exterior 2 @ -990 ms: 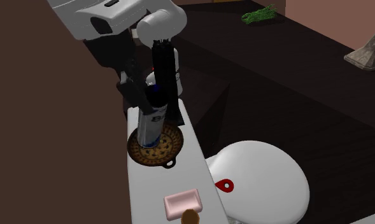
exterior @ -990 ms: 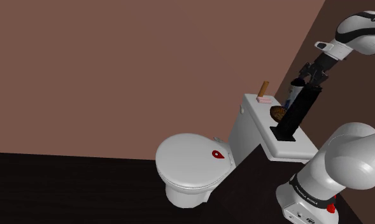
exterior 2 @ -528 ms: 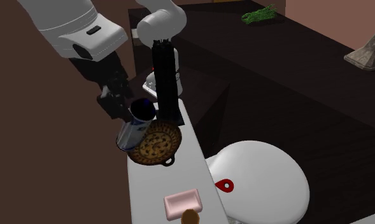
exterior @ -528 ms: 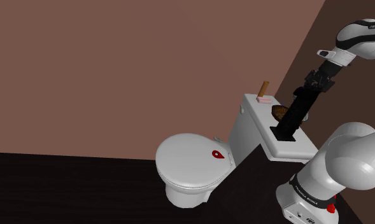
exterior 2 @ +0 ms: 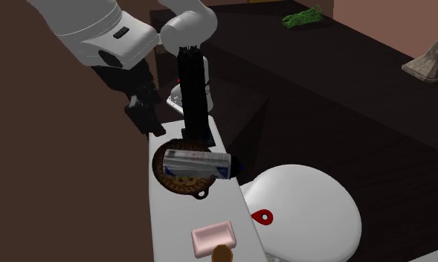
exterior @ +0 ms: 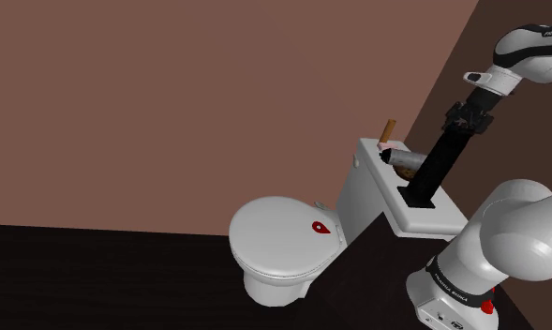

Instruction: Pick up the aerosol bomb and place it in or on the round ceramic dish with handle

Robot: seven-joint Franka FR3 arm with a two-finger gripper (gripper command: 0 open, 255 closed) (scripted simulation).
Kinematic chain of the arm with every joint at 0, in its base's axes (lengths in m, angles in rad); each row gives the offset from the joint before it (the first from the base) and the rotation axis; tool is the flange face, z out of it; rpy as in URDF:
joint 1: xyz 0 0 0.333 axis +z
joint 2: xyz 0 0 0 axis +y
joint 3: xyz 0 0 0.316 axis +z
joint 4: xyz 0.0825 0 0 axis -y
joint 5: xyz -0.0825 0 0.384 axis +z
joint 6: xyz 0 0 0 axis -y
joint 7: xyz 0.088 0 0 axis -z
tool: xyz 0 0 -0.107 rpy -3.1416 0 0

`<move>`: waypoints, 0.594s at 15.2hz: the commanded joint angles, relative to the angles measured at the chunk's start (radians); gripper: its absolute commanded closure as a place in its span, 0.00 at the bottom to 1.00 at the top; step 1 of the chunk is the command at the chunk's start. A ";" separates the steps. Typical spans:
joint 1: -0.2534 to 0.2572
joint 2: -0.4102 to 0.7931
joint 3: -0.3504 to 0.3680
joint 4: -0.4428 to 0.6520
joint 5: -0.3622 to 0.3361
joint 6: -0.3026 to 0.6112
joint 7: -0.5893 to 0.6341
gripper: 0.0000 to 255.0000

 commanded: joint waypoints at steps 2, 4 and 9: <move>-0.030 -0.095 -0.030 0.067 0.140 0.009 0.022 0.00; -0.045 -0.077 -0.022 0.067 0.157 0.010 0.007 0.00; -0.075 -0.046 -0.007 0.067 0.189 0.012 -0.020 0.00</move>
